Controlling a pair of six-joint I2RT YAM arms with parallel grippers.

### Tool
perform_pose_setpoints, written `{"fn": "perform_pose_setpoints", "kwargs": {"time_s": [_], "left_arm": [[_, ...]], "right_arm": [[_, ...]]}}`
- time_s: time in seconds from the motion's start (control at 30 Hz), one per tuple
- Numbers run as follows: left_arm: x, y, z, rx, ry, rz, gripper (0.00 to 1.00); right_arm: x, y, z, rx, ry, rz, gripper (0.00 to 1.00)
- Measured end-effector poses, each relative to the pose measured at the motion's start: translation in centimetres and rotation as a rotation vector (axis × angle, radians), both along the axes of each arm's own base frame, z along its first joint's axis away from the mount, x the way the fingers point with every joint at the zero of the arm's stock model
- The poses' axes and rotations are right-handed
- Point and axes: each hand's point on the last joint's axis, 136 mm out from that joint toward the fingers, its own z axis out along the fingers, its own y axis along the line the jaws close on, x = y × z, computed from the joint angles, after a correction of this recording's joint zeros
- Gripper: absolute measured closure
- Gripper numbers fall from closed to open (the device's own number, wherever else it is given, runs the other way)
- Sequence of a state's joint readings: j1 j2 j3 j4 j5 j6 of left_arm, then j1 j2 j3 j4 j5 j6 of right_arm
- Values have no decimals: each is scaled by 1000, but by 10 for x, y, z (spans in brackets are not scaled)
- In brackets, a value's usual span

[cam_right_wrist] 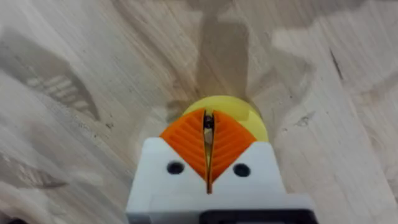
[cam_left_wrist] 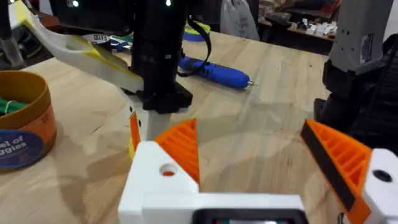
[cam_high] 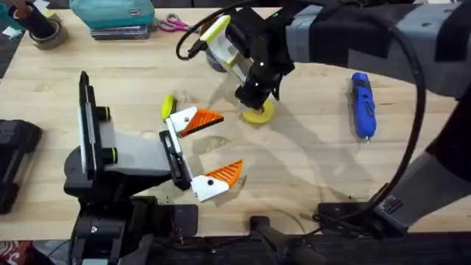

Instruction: Pick up the gripper from the table and insert it into the empty holder that is missing its gripper. Then pick up a screw, insert it into the mounting hole, and use the screwdriver to tighten it. Finally, clean up the table by picking up the vegetable and placing it into the bucket.

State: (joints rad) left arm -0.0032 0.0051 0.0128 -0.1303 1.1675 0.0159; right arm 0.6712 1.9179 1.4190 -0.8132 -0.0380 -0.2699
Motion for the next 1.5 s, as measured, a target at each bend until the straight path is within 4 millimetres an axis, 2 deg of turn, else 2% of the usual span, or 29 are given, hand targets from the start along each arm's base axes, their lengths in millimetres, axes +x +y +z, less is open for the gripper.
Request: {"fn": "perform_pose_setpoints", "kwargs": {"time_s": [0.17,0.33,0.47,0.6,0.8,0.9,1.1,1.23,1.27,1.3,1.5], "left_arm": [[0,0,0,0,0,0,15],[0,0,0,0,0,0,15],[0,0,0,0,0,0,15],[0,0,0,0,0,0,15],[0,0,0,0,0,0,15],[0,0,0,0,0,0,15],[0,0,0,0,0,0,15],[0,0,0,0,0,0,15],[0,0,0,0,0,0,15],[0,0,0,0,0,0,15],[0,0,0,0,0,0,15]], "right_arm": [[5,4,14,10,-12,0,995],[12,10,43,26,-33,0,995],[15,11,78,51,-64,-4,995],[18,11,122,98,-123,-9,995],[13,6,179,163,-205,-14,995],[6,1,199,185,-230,-14,995],[-20,5,224,222,-263,35,995],[-41,21,235,250,-277,101,995],[-57,33,236,257,-270,155,995],[-63,39,236,259,-266,175,995],[-91,60,236,273,-255,268,995]]}}
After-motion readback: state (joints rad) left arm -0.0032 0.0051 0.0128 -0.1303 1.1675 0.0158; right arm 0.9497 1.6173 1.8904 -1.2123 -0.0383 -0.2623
